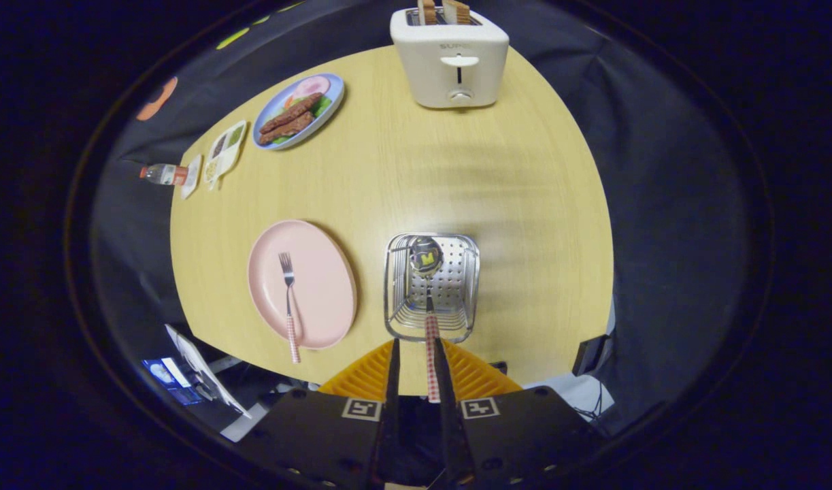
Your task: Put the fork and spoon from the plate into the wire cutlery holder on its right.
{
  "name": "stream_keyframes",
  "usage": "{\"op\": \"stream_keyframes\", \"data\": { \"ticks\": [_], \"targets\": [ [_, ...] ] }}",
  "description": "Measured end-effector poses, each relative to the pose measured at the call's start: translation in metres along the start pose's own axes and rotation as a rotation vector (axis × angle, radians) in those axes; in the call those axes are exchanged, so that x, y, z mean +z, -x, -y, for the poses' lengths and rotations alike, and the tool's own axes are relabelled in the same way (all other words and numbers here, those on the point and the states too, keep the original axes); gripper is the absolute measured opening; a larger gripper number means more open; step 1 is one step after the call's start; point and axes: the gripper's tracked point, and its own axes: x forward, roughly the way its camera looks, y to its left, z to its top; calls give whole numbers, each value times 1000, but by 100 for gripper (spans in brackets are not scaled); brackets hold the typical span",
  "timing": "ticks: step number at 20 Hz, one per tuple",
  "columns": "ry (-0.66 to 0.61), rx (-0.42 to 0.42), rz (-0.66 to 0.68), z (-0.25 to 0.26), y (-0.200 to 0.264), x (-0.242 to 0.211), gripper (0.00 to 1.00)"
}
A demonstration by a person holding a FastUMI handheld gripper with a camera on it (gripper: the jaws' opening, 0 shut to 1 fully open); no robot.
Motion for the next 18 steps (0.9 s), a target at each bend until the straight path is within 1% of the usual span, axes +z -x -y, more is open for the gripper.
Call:
{"op": "stream_keyframes", "data": {
  "ticks": [1, 2, 3, 6, 8, 10, 13, 16, 17, 18],
  "targets": [
    [4, 2, 12, -7, 3, -4, 36],
    [11, 3, 24, -16, 7, -8, 36],
    [18, 12, 40, -27, 10, -12, 39],
    [59, 31, 91, -59, 14, -21, 51],
    [95, 35, 116, -80, 9, -27, 58],
    [108, 55, 129, -101, 2, -33, 61],
    [101, 57, 126, -122, -15, -42, 67],
    [67, 60, 128, -138, -33, -43, 72],
    [55, 58, 132, -141, -40, -43, 77],
    [47, 49, 138, -144, -48, -42, 77]
  ]
}}
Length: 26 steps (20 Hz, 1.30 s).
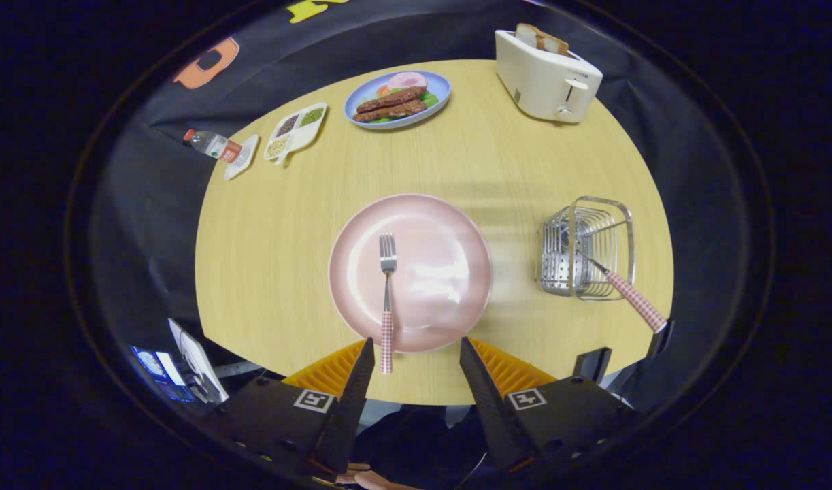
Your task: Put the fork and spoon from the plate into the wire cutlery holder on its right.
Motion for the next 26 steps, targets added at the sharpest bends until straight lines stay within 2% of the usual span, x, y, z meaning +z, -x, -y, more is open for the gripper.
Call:
{"op": "stream_keyframes", "data": {
  "ticks": [9, 15, 16, 17, 21, 22, 24, 26],
  "targets": [
    [-43, -25, 31, -32, -83, -3, 76],
    [-25, -61, 14, -39, -112, -8, 71],
    [-29, -60, 10, -40, -113, -9, 68],
    [-28, -70, 20, -40, -113, -7, 56],
    [-32, -73, 5, -41, -116, -10, 44],
    [-38, -83, 10, -39, -115, -9, 33],
    [-49, -67, -6, -42, -115, -15, 20],
    [-58, -69, -10, -40, -113, -18, 18]
  ]
}}
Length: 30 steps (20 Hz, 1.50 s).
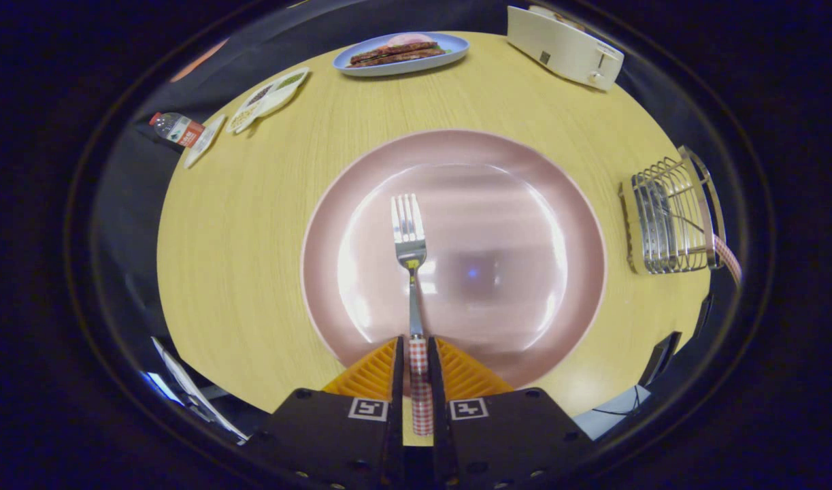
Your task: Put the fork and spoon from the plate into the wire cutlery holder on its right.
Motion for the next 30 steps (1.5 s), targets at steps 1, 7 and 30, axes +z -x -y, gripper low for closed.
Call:
{"op": "stream_keyframes", "data": {
  "ticks": [1, 7, 30],
  "targets": [
    [1, 9, -4, 0, 2, -2, 18],
    [30, 17, -26, 12, 8, -10, 6],
    [-9, 114, -14, 134, 168, 52, 2]
  ]
}}
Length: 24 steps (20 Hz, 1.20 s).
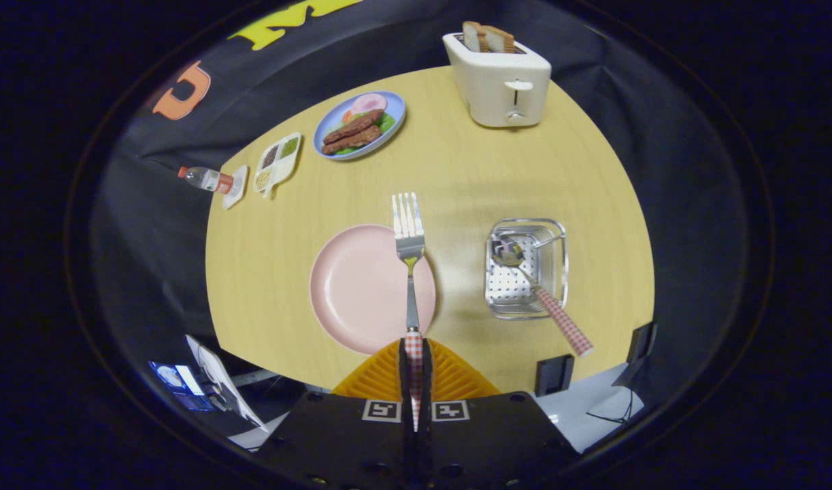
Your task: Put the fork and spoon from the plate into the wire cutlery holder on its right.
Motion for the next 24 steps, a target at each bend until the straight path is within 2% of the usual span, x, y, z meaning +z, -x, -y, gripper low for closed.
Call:
{"op": "stream_keyframes", "data": {
  "ticks": [8, 13, 16, 19, 24],
  "targets": [
    [83, -92, -107, 68, 37, 0, 2],
    [106, -69, -251, 87, 37, -10, 2],
    [57, -53, -325, 92, 31, -9, 2],
    [29, -1, -441, 82, 32, -18, 2],
    [2, -1, -582, 74, 23, -15, 2]
  ]
}}
